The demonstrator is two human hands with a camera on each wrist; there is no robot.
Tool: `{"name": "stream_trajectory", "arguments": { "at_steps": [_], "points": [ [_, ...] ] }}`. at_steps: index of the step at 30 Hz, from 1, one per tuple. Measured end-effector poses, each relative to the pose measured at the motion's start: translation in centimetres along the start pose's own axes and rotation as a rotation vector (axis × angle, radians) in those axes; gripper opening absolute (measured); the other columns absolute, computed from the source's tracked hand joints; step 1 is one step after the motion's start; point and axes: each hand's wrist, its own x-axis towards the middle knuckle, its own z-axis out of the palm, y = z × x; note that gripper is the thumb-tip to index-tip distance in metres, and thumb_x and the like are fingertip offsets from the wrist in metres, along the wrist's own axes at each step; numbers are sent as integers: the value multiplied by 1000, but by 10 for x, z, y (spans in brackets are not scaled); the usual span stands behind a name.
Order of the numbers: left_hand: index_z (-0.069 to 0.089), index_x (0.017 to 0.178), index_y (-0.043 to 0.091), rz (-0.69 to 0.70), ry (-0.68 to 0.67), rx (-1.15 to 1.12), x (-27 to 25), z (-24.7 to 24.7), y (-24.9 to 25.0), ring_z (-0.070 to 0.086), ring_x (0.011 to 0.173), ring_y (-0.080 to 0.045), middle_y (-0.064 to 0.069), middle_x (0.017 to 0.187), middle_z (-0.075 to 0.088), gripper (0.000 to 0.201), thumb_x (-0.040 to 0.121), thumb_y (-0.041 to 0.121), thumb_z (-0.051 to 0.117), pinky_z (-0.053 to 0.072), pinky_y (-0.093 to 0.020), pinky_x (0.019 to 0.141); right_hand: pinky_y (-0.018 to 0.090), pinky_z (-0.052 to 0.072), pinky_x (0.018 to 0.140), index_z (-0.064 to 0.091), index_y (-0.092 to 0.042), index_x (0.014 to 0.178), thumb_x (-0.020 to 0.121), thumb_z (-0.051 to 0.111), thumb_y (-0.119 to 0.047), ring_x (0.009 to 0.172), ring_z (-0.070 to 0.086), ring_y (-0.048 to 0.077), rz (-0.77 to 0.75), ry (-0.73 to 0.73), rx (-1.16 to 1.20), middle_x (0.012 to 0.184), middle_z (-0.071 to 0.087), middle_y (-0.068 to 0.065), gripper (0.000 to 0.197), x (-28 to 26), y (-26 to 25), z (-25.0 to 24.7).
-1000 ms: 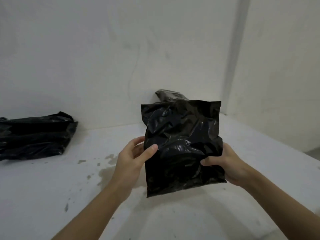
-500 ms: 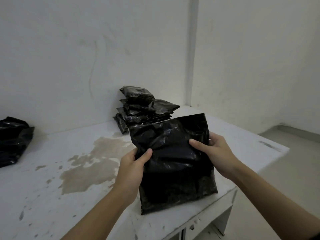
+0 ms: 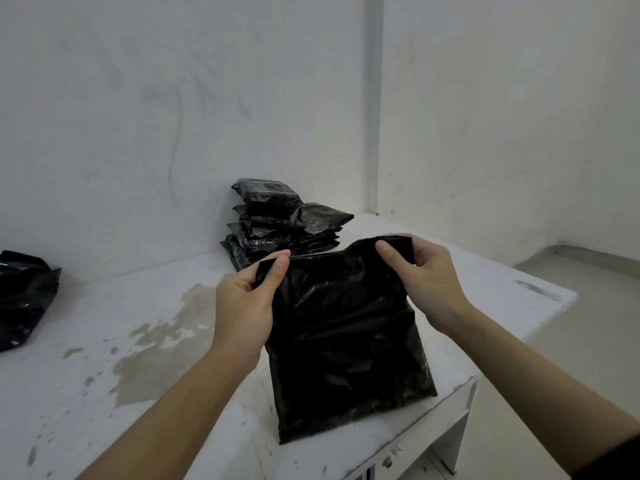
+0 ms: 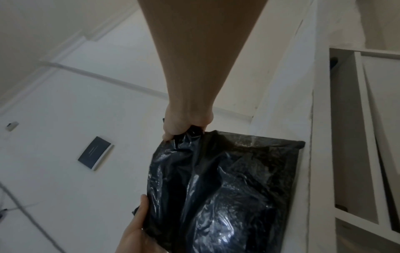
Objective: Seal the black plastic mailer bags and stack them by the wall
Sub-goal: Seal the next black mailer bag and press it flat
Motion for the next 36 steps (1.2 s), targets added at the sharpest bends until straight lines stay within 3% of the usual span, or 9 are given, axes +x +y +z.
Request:
{"name": "stream_trajectory", "arguments": {
  "at_steps": [4, 7, 11, 16, 21, 28, 33, 36],
  "points": [
    [75, 90, 22, 2, 26, -21, 2, -2, -3, 70, 92, -13, 2, 91, 75, 12, 84, 22, 65, 54, -36, 89, 20, 51, 67, 73, -17, 88, 87, 66, -11, 75, 64, 12, -8, 19, 48, 81, 72, -1, 9, 4, 1, -2],
    [74, 88, 20, 5, 13, -36, 3, -3, -3, 71, 86, -12, 2, 87, 75, 10, 85, 19, 64, 57, -29, 81, 16, 48, 60, 72, -11, 88, 88, 64, -9, 70, 64, 11, 14, 2, 100, 78, 72, 0, 8, 4, -2, -3],
    [74, 86, 18, 0, 3, -69, 5, -2, -2, 72, 81, -12, 1, 82, 75, 9, 85, 18, 65, 57, -20, 70, 19, 51, 63, 71, -8, 90, 87, 64, -8, 71, 66, 13, 40, -3, 127, 78, 72, 2, 8, 5, -3, -5],
    [74, 88, 17, -13, 10, -75, 5, -3, -2, 71, 85, -14, -1, 85, 75, 10, 85, 20, 65, 57, -24, 75, 18, 51, 63, 71, -11, 88, 84, 66, -3, 68, 65, 10, 51, -5, 150, 74, 71, -1, 10, 5, -2, -5],
    [74, 90, 12, -41, -17, -78, 5, -4, -1, 72, 81, -16, -4, 84, 75, 16, 86, 24, 64, 57, -21, 66, 18, 51, 64, 72, -15, 86, 83, 67, -3, 70, 64, 10, 60, -19, 152, 74, 71, -2, 14, 5, -1, -6],
    [73, 90, 11, -72, -46, -105, 3, -4, 2, 72, 81, -16, -5, 85, 75, 16, 89, 22, 61, 57, -21, 66, 24, 54, 75, 72, -12, 89, 87, 63, -6, 78, 66, 16, 86, -33, 179, 83, 73, 3, 11, 5, 1, -7],
    [73, 91, 10, -90, -69, -99, 3, -5, 4, 72, 80, -17, -6, 86, 75, 19, 89, 23, 60, 59, -24, 68, 19, 52, 64, 72, -9, 91, 89, 61, -7, 73, 67, 13, 113, -44, 194, 81, 73, 3, 11, 5, 2, -8],
    [74, 90, 11, -97, -78, -81, 4, -6, 4, 72, 79, -17, -6, 85, 75, 20, 90, 23, 59, 59, -24, 67, 22, 53, 60, 72, -9, 93, 91, 59, -9, 71, 66, 14, 141, -55, 182, 82, 73, 4, 13, 6, 5, -11]
  ]
}}
